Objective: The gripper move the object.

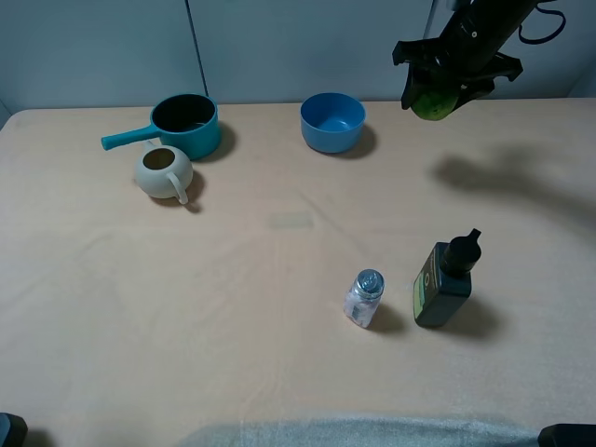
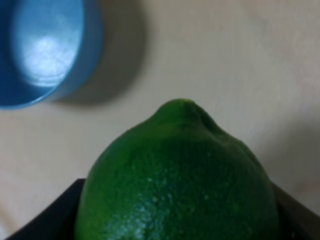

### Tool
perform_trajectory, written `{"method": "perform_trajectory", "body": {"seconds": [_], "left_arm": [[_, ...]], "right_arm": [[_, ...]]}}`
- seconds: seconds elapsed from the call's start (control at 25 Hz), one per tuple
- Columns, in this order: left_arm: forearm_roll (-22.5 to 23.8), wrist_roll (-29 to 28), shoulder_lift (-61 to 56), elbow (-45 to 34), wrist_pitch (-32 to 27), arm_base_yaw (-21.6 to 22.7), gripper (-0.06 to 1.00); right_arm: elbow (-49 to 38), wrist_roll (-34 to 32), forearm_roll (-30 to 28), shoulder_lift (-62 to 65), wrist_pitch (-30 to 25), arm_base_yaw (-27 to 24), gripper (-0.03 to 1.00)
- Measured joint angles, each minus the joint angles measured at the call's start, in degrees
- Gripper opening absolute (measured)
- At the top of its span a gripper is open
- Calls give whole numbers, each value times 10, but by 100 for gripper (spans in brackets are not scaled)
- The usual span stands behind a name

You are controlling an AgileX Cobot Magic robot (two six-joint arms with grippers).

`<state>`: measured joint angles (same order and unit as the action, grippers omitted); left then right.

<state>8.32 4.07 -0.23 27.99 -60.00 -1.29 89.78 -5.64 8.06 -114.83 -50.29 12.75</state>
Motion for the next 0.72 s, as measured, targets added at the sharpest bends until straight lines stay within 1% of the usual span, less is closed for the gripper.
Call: {"method": "perform_trajectory", "body": {"seconds": [0.16, 0.44, 0.72], "left_arm": [[0, 0, 0, 0, 0, 0, 99], [0, 0, 0, 0, 0, 0, 99], [0, 0, 0, 0, 0, 0, 99]], "right_arm": [[7, 11, 1, -20, 17, -6, 46], [73, 17, -10, -72, 24, -11, 46], [84, 17, -25, -107, 75, -11, 46]]}}
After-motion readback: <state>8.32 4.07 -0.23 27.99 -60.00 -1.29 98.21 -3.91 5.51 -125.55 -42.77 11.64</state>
